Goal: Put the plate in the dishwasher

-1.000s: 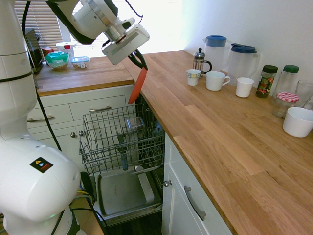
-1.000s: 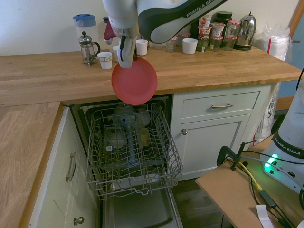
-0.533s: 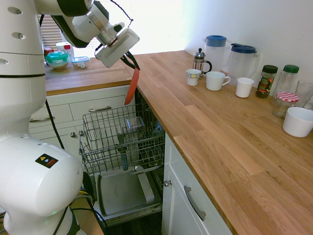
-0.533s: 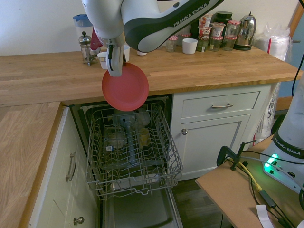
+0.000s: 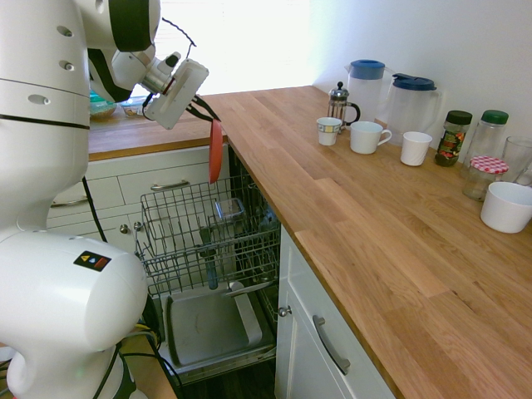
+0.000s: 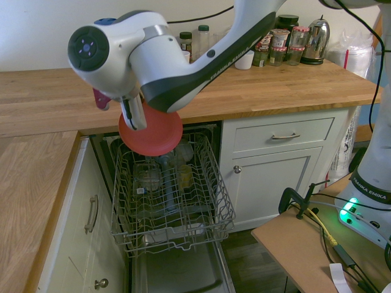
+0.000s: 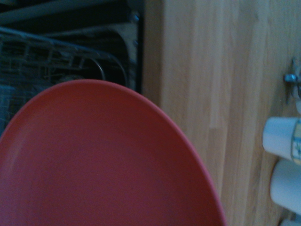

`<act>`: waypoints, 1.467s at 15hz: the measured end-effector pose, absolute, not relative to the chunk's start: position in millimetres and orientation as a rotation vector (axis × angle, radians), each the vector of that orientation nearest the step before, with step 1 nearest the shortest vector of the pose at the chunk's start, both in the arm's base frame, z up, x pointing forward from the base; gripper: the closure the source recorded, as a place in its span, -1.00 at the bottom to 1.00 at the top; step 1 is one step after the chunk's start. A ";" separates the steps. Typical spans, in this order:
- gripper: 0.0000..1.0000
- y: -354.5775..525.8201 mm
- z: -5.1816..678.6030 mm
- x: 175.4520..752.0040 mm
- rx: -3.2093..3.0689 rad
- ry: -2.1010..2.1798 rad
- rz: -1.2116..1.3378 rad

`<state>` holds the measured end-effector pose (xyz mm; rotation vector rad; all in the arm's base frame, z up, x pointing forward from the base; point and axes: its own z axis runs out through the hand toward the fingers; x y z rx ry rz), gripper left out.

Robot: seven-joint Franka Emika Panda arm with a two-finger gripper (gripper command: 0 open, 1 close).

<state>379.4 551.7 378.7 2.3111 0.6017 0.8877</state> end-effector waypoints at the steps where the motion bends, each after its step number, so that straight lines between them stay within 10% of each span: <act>1: 1.00 564.5 367.6 371.4 2.298 0.638 0.896; 22: 1.00 599.5 201.6 349.9 2.223 0.754 0.769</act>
